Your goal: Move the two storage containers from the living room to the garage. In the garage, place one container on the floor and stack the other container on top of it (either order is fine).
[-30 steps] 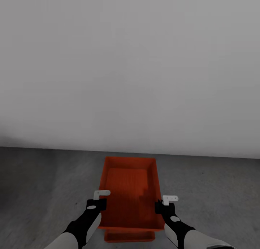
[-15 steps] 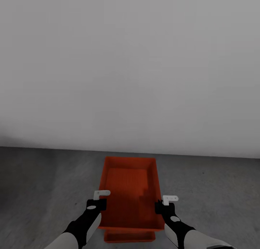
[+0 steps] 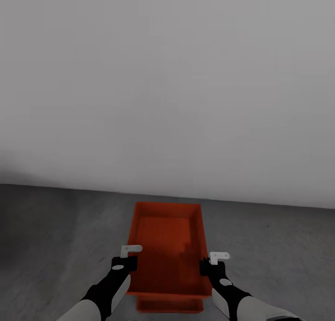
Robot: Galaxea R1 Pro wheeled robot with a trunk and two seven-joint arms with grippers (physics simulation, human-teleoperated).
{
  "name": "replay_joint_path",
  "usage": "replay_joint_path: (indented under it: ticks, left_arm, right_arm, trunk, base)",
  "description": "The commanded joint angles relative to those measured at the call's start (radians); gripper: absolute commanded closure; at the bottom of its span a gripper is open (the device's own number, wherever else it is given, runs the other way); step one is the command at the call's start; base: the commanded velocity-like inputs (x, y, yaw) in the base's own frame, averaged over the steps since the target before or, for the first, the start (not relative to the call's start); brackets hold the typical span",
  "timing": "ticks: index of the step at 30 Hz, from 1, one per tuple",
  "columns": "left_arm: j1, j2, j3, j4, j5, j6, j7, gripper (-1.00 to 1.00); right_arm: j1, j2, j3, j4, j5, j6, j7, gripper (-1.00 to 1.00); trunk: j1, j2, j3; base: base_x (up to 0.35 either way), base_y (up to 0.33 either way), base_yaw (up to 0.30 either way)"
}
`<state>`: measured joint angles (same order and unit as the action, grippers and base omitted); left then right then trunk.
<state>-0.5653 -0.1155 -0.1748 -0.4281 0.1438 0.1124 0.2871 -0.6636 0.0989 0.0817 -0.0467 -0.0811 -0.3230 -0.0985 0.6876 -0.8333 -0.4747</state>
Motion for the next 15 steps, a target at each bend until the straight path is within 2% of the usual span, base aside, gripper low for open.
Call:
replay_joint_path:
  ticks: [1, 6, 15]
  left_arm:
    - [-0.001, 0.002, 0.035, 0.0, 0.022, 0.006, 0.01, 1.0]
    - [0.0, 0.002, 0.035, 0.001, 0.022, 0.006, 0.01, 1.0]
    - [0.0, 0.002, 0.035, 0.004, 0.022, 0.006, 0.01, 1.0]
  right_arm:
    - [-0.001, -0.011, -0.04, -0.002, -0.006, -0.045, 0.003, 1.0]
    - [-0.001, -0.011, -0.04, -0.002, -0.006, -0.045, 0.003, 1.0]
    - [-0.001, -0.011, -0.04, -0.002, -0.006, -0.045, 0.003, 1.0]
  trunk:
    - [0.0, -0.001, -0.001]
    - [0.0, -0.001, -0.001]
    - [0.0, -0.001, -0.001]
  base:
    - [0.0, 0.0, 0.25]
    - [0.0, 0.0, 0.222]
    - [0.0, -0.003, 0.024]
